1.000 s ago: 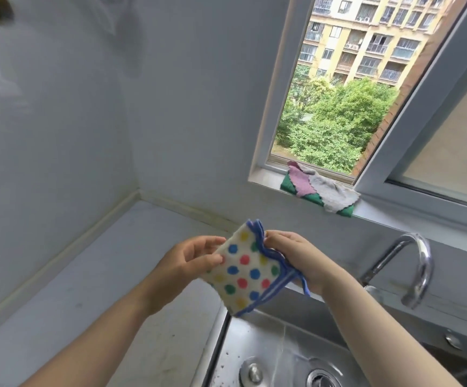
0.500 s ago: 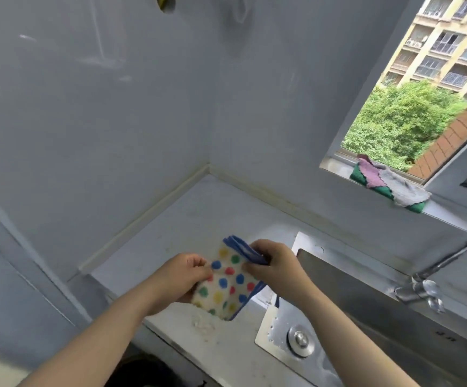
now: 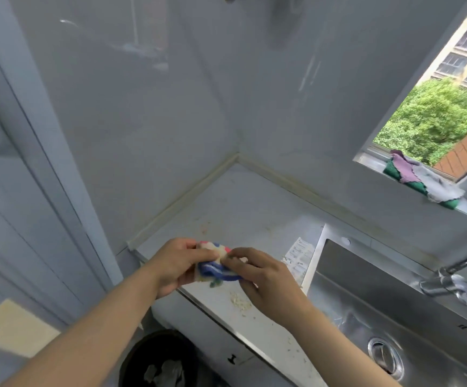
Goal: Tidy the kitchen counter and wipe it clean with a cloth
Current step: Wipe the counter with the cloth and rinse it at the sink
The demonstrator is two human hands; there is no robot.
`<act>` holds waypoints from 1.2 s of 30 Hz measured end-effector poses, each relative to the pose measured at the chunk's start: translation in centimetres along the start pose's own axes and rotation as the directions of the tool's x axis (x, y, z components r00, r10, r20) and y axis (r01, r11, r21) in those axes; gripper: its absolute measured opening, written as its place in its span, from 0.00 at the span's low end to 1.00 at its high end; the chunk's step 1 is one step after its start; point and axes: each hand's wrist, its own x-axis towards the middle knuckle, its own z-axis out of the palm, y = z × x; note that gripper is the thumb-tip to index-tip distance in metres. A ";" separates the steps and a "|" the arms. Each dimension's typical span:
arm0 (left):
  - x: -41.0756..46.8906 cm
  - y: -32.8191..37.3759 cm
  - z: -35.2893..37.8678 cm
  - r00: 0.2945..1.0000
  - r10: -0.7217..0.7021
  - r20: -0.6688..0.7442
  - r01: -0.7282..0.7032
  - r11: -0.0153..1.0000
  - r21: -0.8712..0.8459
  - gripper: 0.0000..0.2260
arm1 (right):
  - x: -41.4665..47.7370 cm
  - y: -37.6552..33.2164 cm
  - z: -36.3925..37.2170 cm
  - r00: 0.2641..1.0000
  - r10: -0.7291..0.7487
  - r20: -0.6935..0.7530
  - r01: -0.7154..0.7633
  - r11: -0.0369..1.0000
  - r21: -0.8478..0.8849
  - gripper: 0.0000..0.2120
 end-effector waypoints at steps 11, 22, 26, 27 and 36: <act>1.9 2.9 -1.4 0.996 0.072 0.051 -0.078 0.990 0.115 0.10 | 2.9 2.6 0.8 0.790 0.492 0.367 -0.585 0.423 0.692 0.17; 9.9 4.4 -1.4 0.881 0.448 -0.152 -0.258 0.725 0.639 0.10 | 7.7 10.5 3.8 0.747 0.513 0.423 -0.652 0.440 0.618 0.09; 14.1 5.3 -0.6 0.903 0.418 -0.100 -0.270 0.732 0.626 0.12 | 10.4 13.7 4.0 0.756 0.475 0.451 -0.646 0.429 0.631 0.07; 15.3 5.5 -0.5 0.894 0.434 -0.111 -0.269 0.717 0.643 0.11 | 11.1 14.5 4.0 0.756 0.477 0.448 -0.648 0.447 0.617 0.05; 24.0 6.3 -2.6 0.855 0.454 -0.248 -0.131 0.654 0.745 0.09 | 16.3 26.6 4.8 0.709 0.658 0.252 -0.705 0.660 0.260 0.04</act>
